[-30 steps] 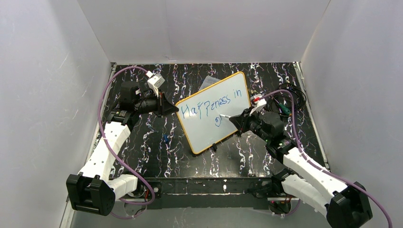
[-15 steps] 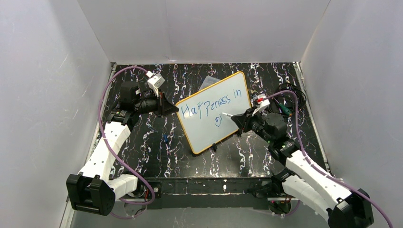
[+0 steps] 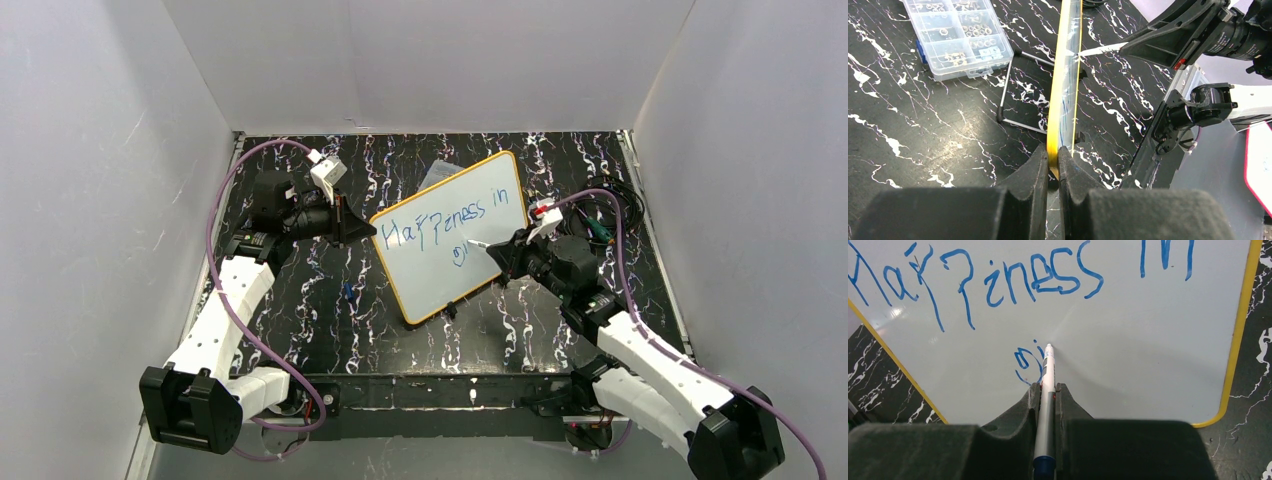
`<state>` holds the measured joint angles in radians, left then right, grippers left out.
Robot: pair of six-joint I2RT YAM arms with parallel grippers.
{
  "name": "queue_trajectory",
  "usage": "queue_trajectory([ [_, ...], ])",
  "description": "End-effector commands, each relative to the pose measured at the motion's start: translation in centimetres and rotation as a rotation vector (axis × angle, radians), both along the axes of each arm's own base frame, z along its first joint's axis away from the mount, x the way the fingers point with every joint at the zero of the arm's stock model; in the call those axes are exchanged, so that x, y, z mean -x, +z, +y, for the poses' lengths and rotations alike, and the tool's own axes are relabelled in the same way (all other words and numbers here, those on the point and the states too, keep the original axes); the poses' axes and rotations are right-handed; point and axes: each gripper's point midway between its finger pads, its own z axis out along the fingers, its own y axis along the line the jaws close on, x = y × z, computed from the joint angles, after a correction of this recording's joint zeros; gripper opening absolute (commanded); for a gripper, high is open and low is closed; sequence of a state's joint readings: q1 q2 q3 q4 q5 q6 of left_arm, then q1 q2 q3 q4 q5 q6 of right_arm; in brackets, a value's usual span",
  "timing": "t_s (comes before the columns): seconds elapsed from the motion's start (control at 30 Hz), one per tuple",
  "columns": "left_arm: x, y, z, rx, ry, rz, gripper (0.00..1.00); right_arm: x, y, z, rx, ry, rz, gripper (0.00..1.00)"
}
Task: Write a sentence on the whiteboard
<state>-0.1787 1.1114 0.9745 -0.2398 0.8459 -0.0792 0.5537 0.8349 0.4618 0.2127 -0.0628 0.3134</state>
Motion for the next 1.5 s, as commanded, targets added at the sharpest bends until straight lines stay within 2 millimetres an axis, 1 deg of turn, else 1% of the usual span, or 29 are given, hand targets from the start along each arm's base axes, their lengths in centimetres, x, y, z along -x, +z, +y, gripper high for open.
queue_trajectory([
  [0.0, 0.8, 0.7, -0.4, 0.012, -0.047, -0.037, 0.00, -1.0, 2.4, 0.4, -0.031, -0.002, -0.080, 0.01],
  [0.1, 0.8, 0.6, -0.4, 0.013, -0.049, -0.036, 0.00, -1.2, 2.1, 0.4, -0.021, -0.004, -0.078, 0.01],
  [0.23, 0.8, 0.6, -0.4, 0.012, -0.047, -0.037, 0.00, -1.2, 1.2, 0.1, 0.003, -0.012, -0.058, 0.01],
  [0.33, 0.8, 0.7, -0.4, 0.012, -0.047, -0.039, 0.00, -0.8, 0.5, -0.1, 0.013, -0.014, -0.035, 0.01],
  [0.53, 0.8, 0.7, -0.4, 0.013, -0.048, -0.040, 0.00, 0.3, -1.6, -0.8, 0.023, -0.029, 0.028, 0.01],
  [0.7, 0.8, 0.8, -0.4, 0.013, -0.048, -0.040, 0.00, 0.5, -2.2, -1.2, 0.029, -0.040, 0.041, 0.01],
  [0.83, 0.8, 0.8, -0.4, 0.014, -0.048, -0.040, 0.00, -0.1, -1.2, -1.0, 0.030, -0.044, 0.011, 0.01],
  [1.03, 0.7, 0.7, -0.4, 0.012, -0.047, -0.039, 0.00, -1.2, 1.2, -0.7, 0.001, -0.057, -0.054, 0.01],
  [1.13, 0.8, 0.8, -0.4, 0.012, -0.048, -0.041, 0.00, -1.8, 2.5, -1.2, -0.008, -0.097, -0.091, 0.01],
  [1.23, 0.7, 0.8, -0.4, 0.013, -0.047, -0.041, 0.00, -2.1, 3.4, -1.2, -0.012, -0.105, -0.115, 0.01],
  [1.33, 0.7, 0.7, -0.4, 0.012, -0.047, -0.040, 0.00, -2.2, 3.6, -1.0, -0.013, -0.098, -0.120, 0.01],
  [1.47, 0.7, 0.7, -0.4, 0.012, -0.047, -0.041, 0.00, -2.0, 3.3, -0.8, -0.011, -0.080, -0.109, 0.01],
])
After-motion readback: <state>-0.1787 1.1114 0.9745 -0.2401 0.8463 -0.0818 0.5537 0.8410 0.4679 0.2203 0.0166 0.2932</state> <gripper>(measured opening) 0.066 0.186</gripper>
